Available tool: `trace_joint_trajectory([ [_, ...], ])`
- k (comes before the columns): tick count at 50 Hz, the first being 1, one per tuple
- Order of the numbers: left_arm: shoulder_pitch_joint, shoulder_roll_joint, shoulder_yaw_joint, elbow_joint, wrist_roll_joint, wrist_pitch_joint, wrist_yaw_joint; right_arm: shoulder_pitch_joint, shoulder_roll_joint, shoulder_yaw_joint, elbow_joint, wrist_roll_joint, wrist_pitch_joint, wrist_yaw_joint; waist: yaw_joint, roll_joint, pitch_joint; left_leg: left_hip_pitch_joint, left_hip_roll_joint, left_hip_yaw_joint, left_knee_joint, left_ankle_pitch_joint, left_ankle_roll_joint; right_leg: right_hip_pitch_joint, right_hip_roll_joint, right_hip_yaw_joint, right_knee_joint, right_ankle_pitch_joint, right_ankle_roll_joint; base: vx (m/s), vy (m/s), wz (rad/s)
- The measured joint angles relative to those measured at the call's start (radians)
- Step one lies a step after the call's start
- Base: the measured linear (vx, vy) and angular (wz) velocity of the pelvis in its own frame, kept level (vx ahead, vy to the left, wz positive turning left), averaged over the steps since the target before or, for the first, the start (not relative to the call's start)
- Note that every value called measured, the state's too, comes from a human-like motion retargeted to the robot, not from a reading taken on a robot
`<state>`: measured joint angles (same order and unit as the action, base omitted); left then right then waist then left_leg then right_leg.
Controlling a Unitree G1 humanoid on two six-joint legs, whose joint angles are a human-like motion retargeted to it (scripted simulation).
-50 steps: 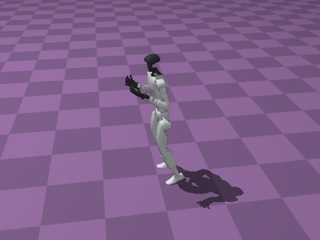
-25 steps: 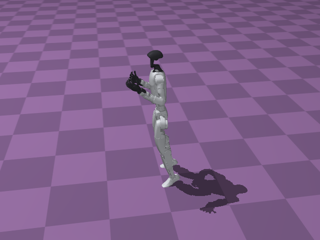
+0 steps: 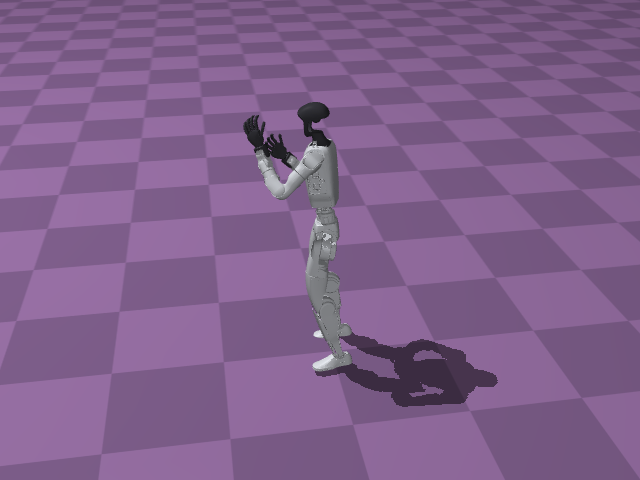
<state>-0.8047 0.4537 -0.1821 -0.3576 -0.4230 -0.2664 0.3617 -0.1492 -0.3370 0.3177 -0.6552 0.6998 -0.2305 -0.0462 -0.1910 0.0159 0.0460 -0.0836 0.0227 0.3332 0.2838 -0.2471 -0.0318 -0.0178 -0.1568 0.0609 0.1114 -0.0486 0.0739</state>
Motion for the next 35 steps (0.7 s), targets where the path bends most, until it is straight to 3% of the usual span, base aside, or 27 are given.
trace_joint_trajectory([
  [3,0.488,-0.222,0.030,-0.210,-0.374,0.021,-0.231,0.032,0.038,0.050,-0.058,-0.058,-0.007,-0.036,0.048,-0.014,-0.023,0.051,-0.024,-0.130,-0.145,0.148,-0.084,0.061,0.038,-0.033,-0.032,0.053,0.013,0.19,0.01,0.12],
  [5,0.743,-0.323,-0.032,-0.260,-0.642,0.053,-0.335,0.087,0.069,0.060,-0.103,-0.053,-0.021,-0.058,0.101,-0.003,-0.009,0.083,-0.017,-0.232,-0.176,0.229,-0.134,0.093,0.082,-0.044,0.007,-0.004,-0.015,0.14,0.03,0.28],
  [7,0.880,-0.364,-0.107,-0.274,-0.842,0.090,-0.389,0.157,0.105,0.049,-0.135,0.032,-0.029,-0.050,0.154,0.015,0.047,0.112,0.000,-0.281,-0.146,0.160,-0.127,0.088,0.122,-0.044,0.150,-0.132,-0.055,0.04,0.06,0.53],
  [10,0.877,-0.365,-0.177,-0.315,-0.933,0.080,-0.391,0.222,0.134,0.029,-0.127,0.154,-0.024,-0.018,0.201,-0.013,0.157,0.068,-0.022,-0.299,0.027,-0.079,-0.015,-0.015,0.101,-0.073,0.508,-0.353,-0.089,-0.09,0.05,0.95],
  [12,0.800,-0.345,-0.158,-0.355,-0.908,0.044,-0.395,0.238,0.123,0.014,-0.106,0.234,-0.014,0.011,0.197,-0.036,0.197,-0.009,-0.027,-0.328,0.170,-0.168,-0.050,-0.076,0.085,-0.102,0.653,-0.421,-0.099,-0.09,-0.01,0.96],
  [13,0.761,-0.340,-0.134,-0.369,-0.919,0.033,-0.389,0.243,0.115,0.012,-0.097,0.272,-0.008,0.029,0.203,-0.054,0.199,-0.030,-0.040,-0.328,0.186,-0.169,-0.037,-0.103,0.071,-0.103,0.688,-0.424,-0.105,-0.03,-0.03,0.43],
  [15,0.731,-0.332,-0.066,-0.390,-0.926,0.018,-0.393,0.274,0.080,-0.001,-0.117,0.344,0.000,0.076,0.217,-0.069,0.167,-0.017,-0.050,-0.322,0.097,-0.092,-0.056,-0.124,0.062,-0.097,0.660,-0.378,-0.105,0.03,-0.02,-0.10],
  [18,0.797,-0.330,0.032,-0.418,-0.870,0.015,-0.414,0.354,-0.013,-0.094,-0.194,0.367,0.014,0.143,0.204,-0.019,0.083,0.042,-0.012,-0.339,-0.114,0.125,-0.156,-0.057,0.124,-0.088,0.405,-0.301,-0.093,0.07,-0.06,-0.15],
  [20,0.850,-0.327,0.056,-0.427,-0.842,0.024,-0.401,0.409,-0.042,-0.147,-0.212,0.334,0.010,0.143,0.184,-0.004,0.042,0.055,-0.013,-0.343,-0.202,0.261,-0.152,0.014,0.141,-0.065,0.206,-0.259,-0.082,0.01,-0.11,0.24],
  [22,0.888,-0.312,0.032,-0.419,-0.825,0.036,-0.395,0.451,-0.032,-0.163,-0.188,0.311,0.012,0.119,0.170,-0.008,0.017,0.049,-0.009,-0.285,-0.224,0.303,-0.170,0.072,0.134,-0.056,0.069,-0.158,-0.059,-0.05,-0.13,0.45],
  [25,0.916,-0.301,-0.058,-0.378,-0.848,0.057,-0.379,0.471,0.025,-0.130,-0.105,0.242,0.013,0.055,0.190,-0.045,0.011,0.043,-0.010,-0.068,-0.171,0.221,-0.093,0.131,0.069,-0.063,-0.027,-0.028,-0.031,-0.12,-0.12,0.23],
  [27,0.920,-0.294,-0.106,-0.334,-0.868,0.069,-0.350,0.445,0.043,-0.107,-0.043,0.183,0.033,0.022,0.217,-0.080,0.037,0.019,-0.005,0.048,-0.028,0.093,-0.013,0.158,0.012,-0.072,-0.035,-0.107,-0.007,-0.18,-0.12,-0.06],
  [29,0.895,-0.300,-0.133,-0.287,-0.859,0.044,-0.309,0.366,0.060,-0.068,0.022,0.144,0.015,-0.014,0.243,-0.087,0.099,-0.037,0.034,0.069,0.220,-0.057,0.043,0.192,-0.010,-0.066,-0.024,-0.253,-0.004,-0.20,-0.10,-0.27],
  [32,0.843,-0.320,-0.089,-0.272,-0.863,-0.006,-0.269,0.171,0.083,-0.004,0.058,0.131,-0.032,-0.055,0.266,-0.050,0.192,-0.108,0.100,-0.006,0.492,-0.199,0.075,0.190,0.026,-0.028,0.062,-0.431,-0.063,-0.16,-0.04,-0.56],
  [35,0.841,-0.304,0.004,-0.321,-0.926,0.004,-0.301,-0.015,0.095,-0.022,0.029,0.057,-0.045,-0.066,0.277,-0.054,0.143,-0.123,0.102,-0.010,0.440,-0.209,0.104,0.064,0.044,0.000,0.187,-0.429,-0.083,0.00,0.02,-0.38],
])
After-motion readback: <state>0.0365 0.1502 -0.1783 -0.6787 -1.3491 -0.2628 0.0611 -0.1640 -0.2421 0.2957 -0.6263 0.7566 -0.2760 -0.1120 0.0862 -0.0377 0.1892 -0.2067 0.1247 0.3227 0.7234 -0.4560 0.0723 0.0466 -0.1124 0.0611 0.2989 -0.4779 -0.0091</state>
